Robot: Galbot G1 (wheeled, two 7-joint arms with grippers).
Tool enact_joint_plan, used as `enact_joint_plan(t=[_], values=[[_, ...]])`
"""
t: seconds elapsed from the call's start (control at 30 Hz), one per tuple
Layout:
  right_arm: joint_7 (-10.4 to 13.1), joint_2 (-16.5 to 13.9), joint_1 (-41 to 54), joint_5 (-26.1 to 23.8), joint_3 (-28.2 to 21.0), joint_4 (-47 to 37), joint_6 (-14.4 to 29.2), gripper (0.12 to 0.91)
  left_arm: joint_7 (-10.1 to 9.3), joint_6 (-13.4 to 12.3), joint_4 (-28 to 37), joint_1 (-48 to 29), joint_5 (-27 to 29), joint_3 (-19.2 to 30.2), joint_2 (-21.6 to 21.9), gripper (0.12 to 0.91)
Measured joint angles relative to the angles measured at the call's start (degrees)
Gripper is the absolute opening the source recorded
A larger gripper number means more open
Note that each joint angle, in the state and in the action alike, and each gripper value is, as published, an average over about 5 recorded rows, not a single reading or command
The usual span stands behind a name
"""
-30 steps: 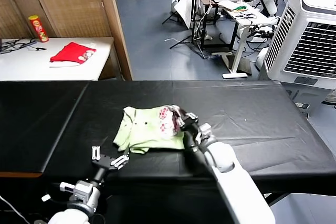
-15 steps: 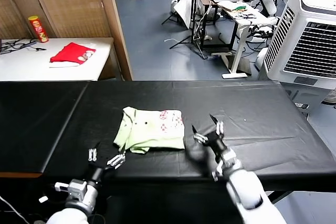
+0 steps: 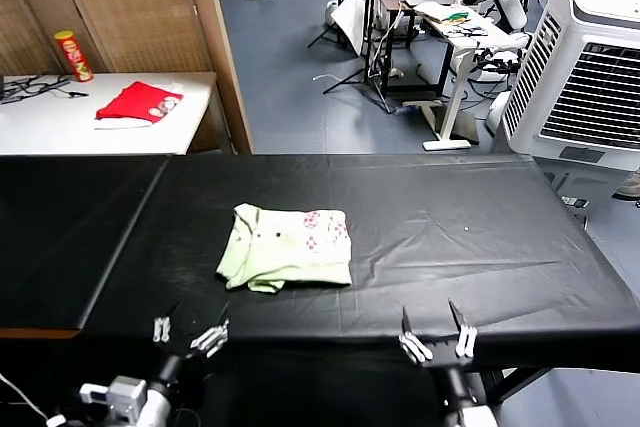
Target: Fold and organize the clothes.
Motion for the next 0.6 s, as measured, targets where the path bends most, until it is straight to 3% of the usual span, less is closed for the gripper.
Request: enact_joint_plan(t=[0.23,0.37,0.6], values=[[3.9,0.25,-8.95,-0.74,-0.7,5.46,-2.24,0.798,-0.49,2.55,-3.49,5.83,-3.86,-4.09,0.46,0.798],[4.15,0.24,-11.27,-1.08,-1.12,6.46,-2.38,0.798,-0.43,4.34,-4.94,7.9,-5.82,-5.87,0.72,0.798],[4.15,0.28,-12.62,-1.09,-1.28,7.11,-2.36,0.798,-0.31,5.12,-6.32,8.59,-6.24,-7.08,0.92,0.798]])
